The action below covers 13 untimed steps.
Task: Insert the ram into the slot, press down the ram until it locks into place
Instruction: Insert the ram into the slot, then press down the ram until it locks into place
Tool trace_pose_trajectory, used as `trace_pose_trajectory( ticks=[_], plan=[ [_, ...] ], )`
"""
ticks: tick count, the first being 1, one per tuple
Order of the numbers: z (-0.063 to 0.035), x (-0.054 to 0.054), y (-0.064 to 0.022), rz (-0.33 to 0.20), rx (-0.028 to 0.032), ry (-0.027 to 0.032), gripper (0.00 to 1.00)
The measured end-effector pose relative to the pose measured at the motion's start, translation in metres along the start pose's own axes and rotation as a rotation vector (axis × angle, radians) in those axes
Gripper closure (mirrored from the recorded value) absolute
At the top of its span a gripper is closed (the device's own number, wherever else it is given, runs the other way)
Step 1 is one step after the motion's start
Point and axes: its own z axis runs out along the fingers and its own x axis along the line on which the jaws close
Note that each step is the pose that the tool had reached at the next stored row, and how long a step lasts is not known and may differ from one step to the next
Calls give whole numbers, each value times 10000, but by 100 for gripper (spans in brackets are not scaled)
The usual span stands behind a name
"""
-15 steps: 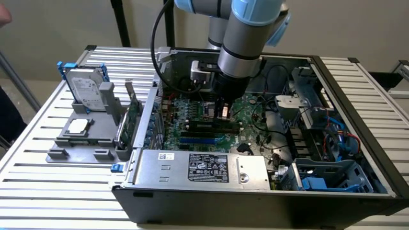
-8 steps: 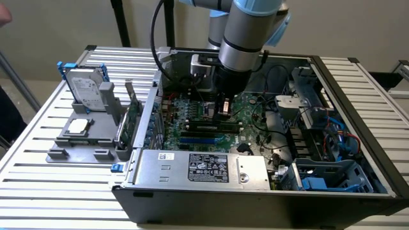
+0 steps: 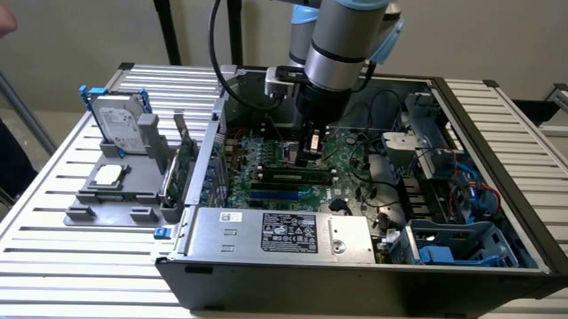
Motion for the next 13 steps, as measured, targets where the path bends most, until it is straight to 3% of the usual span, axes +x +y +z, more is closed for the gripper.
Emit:
trace_pose_trajectory(
  ticks=[13],
  plan=[
    [0,0,0,1,-1,1,89]
  ],
)
